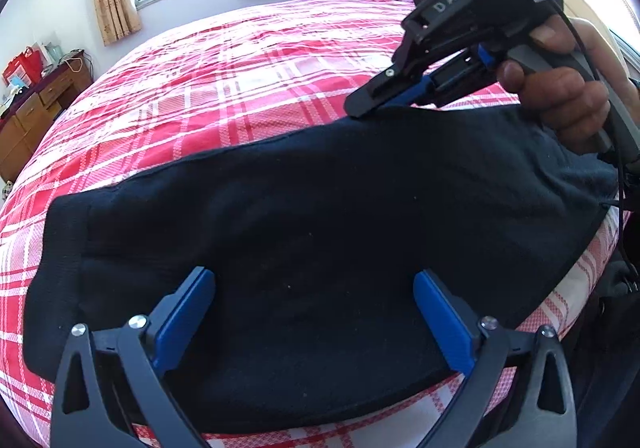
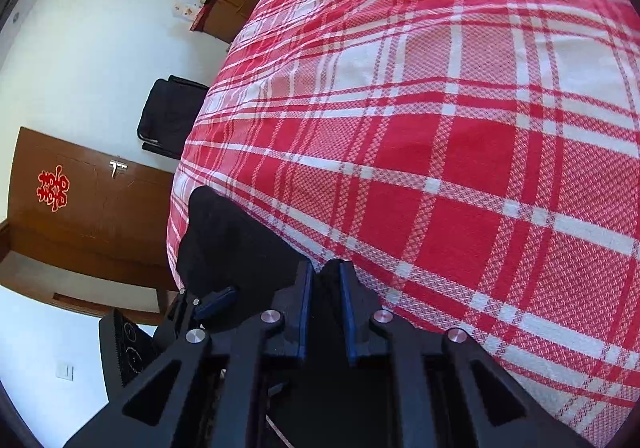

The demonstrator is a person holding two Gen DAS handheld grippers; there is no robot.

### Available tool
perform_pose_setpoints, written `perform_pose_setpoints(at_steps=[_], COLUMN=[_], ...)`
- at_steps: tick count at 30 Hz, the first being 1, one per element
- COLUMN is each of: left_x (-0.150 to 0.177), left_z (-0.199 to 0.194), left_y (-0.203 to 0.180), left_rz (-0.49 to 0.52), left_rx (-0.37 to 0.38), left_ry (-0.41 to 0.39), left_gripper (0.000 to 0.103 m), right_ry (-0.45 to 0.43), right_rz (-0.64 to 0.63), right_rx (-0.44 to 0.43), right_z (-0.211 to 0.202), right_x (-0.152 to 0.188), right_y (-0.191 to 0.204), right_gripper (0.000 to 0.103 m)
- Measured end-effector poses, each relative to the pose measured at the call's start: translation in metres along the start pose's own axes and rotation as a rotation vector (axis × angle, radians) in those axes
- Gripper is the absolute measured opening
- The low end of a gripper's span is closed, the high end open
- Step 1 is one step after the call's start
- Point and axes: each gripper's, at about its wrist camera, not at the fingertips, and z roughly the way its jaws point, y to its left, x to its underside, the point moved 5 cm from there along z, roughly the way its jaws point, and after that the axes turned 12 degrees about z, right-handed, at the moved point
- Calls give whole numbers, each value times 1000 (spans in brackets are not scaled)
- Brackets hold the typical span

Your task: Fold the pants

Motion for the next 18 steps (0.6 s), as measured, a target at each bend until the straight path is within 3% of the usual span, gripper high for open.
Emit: perform_pose_setpoints(at_steps=[8,12,18], left_x=[2,3,3], left_z=[-1,-2,-3], left_y=[-2,-2,-3], left_rz=[23,24,26], left_rx=[16,15,18], left_ry=[-1,-2,-4], left_gripper=[103,103,103], right_ry=[18,13,-82], right_rz=[113,117,48], right_rx=[-106,-97,-64], right_z=[-2,-1,-18], right_x=[-5,-2,-2], right_y=[-16,-22,-7], right_gripper=[9,9,3])
